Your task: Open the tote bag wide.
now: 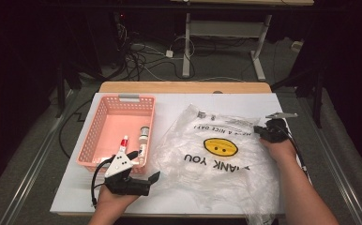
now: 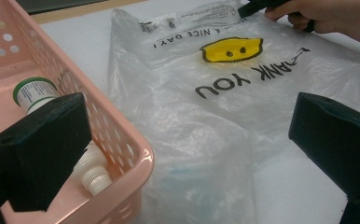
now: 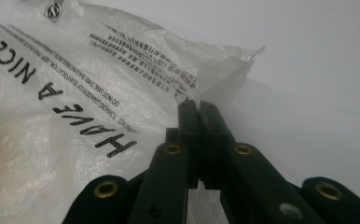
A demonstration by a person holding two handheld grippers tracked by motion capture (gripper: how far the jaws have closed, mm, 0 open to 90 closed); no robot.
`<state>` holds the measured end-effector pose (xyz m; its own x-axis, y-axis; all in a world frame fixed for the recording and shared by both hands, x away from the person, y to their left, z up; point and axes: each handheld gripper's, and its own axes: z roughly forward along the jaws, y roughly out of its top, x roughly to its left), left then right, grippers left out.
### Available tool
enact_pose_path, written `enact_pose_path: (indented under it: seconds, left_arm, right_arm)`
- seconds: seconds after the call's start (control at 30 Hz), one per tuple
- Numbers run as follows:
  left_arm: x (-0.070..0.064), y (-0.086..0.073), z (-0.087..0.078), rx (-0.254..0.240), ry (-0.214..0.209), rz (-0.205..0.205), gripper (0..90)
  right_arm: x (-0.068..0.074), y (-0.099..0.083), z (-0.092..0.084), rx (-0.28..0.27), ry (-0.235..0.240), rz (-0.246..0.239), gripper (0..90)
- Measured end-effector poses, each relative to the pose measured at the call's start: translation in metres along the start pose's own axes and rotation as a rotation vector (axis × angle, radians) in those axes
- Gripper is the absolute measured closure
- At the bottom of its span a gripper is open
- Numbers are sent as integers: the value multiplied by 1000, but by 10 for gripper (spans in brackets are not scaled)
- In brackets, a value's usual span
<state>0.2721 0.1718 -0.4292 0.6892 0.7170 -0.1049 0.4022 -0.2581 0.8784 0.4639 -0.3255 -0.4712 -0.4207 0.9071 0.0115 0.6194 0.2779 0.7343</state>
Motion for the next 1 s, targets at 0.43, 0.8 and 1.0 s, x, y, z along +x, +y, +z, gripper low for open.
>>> enact_pose_path:
  seconds: [0.43, 0.8, 1.0]
  left_arm:
    - [5, 0, 0, 11, 12, -6, 0]
    - [6, 1, 0, 8, 14, -7, 0]
    - [9, 0, -2, -16, 15, -28, 0]
  right_arm:
    - [-48, -1, -21, -92, -159, 126, 900]
    - [-79, -19, -47, -113, -252, 204, 812]
    - [-70, -27, -80, -149, -224, 160, 587]
